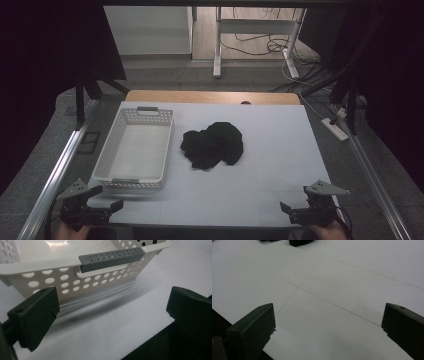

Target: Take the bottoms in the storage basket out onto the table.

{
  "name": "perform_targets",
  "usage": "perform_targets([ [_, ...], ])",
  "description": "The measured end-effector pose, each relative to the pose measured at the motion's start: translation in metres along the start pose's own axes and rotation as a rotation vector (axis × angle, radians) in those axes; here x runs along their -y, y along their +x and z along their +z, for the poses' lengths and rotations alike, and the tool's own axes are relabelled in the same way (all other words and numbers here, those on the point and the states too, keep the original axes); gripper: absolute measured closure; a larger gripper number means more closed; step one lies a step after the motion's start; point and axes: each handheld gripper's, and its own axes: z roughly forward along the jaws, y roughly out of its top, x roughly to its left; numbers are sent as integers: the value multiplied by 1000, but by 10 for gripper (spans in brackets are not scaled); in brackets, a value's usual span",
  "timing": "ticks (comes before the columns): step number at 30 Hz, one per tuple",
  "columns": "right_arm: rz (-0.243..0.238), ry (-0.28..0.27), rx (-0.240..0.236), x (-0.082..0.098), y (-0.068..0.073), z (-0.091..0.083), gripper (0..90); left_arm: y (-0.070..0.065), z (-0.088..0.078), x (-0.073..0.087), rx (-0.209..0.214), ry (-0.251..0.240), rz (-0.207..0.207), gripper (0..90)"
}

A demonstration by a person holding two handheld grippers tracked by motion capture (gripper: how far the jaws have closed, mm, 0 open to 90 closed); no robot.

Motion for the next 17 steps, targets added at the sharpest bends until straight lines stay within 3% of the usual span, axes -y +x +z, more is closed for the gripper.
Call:
perform_targets([
  [9,-1,2,3,0,0,0,0,-1,-1,2,-10,35,15,0],
  [17,-5,8,6,0,0,1,0,0,-1,2,-3,33,1,0],
])
